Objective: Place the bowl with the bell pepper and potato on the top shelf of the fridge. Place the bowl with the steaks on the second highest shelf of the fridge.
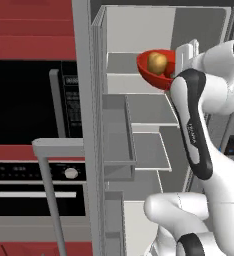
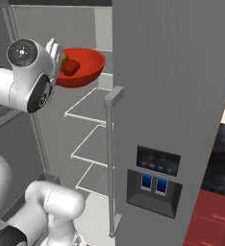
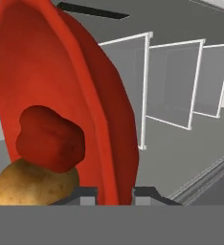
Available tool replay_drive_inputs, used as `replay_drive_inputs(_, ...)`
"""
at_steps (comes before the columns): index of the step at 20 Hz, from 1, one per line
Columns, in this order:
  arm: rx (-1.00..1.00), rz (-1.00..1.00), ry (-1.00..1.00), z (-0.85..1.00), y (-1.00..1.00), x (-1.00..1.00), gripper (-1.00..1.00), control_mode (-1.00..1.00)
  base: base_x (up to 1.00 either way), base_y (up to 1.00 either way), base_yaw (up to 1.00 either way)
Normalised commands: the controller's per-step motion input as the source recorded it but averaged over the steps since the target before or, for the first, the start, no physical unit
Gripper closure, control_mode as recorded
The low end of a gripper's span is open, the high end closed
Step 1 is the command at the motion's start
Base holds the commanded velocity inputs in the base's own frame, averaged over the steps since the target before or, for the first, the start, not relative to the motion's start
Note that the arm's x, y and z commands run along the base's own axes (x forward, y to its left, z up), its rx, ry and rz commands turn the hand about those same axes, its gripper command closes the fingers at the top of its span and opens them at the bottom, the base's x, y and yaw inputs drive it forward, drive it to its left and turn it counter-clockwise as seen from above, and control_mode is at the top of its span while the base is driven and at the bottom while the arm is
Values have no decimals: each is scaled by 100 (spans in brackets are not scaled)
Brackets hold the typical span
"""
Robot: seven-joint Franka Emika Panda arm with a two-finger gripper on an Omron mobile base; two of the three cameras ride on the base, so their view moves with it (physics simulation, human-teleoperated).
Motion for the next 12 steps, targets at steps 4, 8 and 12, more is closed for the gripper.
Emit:
replay_drive_inputs(4,0,-4,4,0,1,100,100,-100,0,0,0)
replay_drive_inputs(8,0,0,8,0,0,100,100,-100,0,0,0)
replay_drive_inputs(12,0,0,7,0,-6,100,100,-100,0,0,0)
